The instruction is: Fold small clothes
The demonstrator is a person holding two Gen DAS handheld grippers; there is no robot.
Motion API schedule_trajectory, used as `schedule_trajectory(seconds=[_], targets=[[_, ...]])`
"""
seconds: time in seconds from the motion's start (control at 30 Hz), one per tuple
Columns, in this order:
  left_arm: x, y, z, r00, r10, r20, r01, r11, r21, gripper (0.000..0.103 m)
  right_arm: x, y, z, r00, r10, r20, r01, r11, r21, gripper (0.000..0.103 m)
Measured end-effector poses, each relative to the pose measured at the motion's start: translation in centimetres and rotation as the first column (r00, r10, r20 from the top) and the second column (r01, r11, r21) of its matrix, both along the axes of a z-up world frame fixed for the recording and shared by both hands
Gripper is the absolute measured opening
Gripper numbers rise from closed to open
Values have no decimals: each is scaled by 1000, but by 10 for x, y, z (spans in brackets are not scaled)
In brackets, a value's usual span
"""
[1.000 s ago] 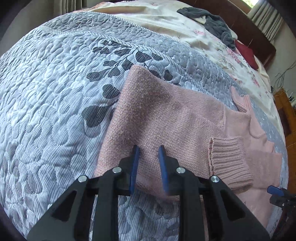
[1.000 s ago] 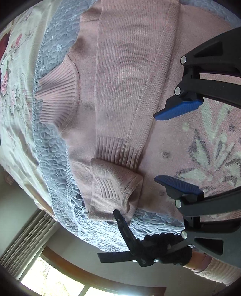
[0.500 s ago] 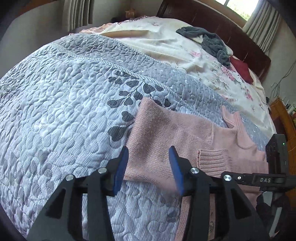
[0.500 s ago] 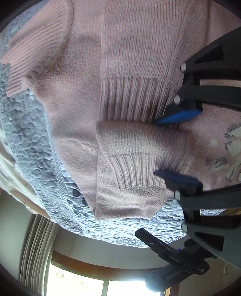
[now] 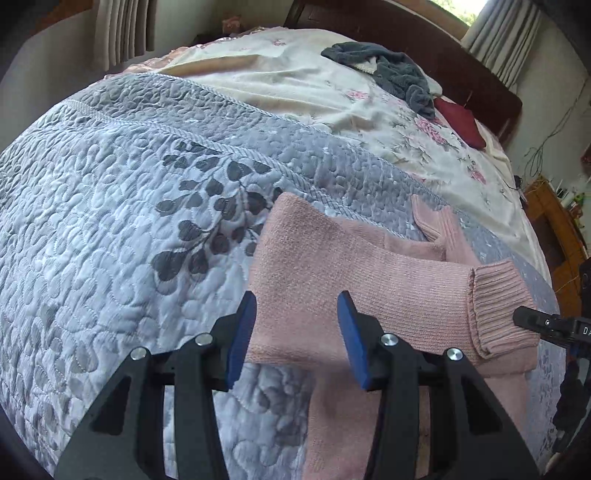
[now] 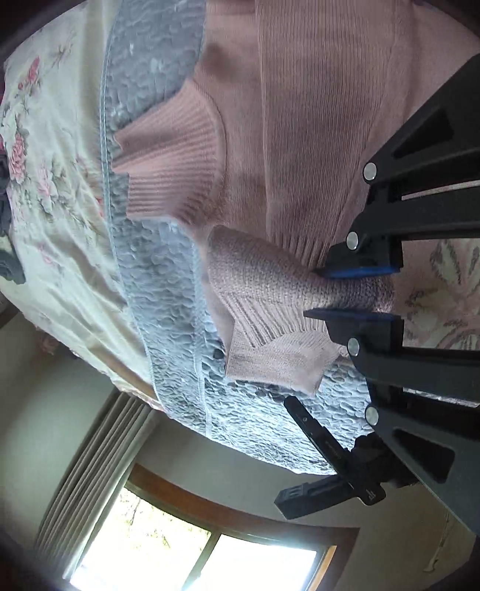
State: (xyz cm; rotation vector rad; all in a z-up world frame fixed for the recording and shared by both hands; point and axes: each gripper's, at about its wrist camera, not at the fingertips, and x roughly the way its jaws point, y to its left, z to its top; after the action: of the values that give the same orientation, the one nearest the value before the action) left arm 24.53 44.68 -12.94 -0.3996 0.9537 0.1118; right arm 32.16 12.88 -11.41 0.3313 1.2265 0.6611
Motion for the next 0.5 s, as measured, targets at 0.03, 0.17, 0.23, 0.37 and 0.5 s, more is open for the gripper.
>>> schedule_trajectory(seconds=[0.03, 0.17, 0.23, 0.37, 0.5], targets=[[4, -9, -2, 1000, -14, -2, 14, 1000, -2, 45, 1, -11, 0, 1000, -15, 6, 15, 1000, -18, 14], [19, -41, -9, 997, -73, -11, 73, 997, -3, 45, 5, -50, -6, 997, -74, 16, 75, 995, -72, 14], [25, -56, -12, 995, -99, -11, 99, 995, 2, 45, 8, -69, -14, 994, -107, 10, 107, 990, -86, 14], [38, -77, -26, 989, -143, -48, 145, 989, 20, 45, 12, -90, -42, 988, -153, -32, 147, 979, -138, 14], [47, -79, -53, 983, -133, -126, 137, 990, 29, 45, 14, -93, -76, 981, -174, -82, 156, 969, -192, 16]])
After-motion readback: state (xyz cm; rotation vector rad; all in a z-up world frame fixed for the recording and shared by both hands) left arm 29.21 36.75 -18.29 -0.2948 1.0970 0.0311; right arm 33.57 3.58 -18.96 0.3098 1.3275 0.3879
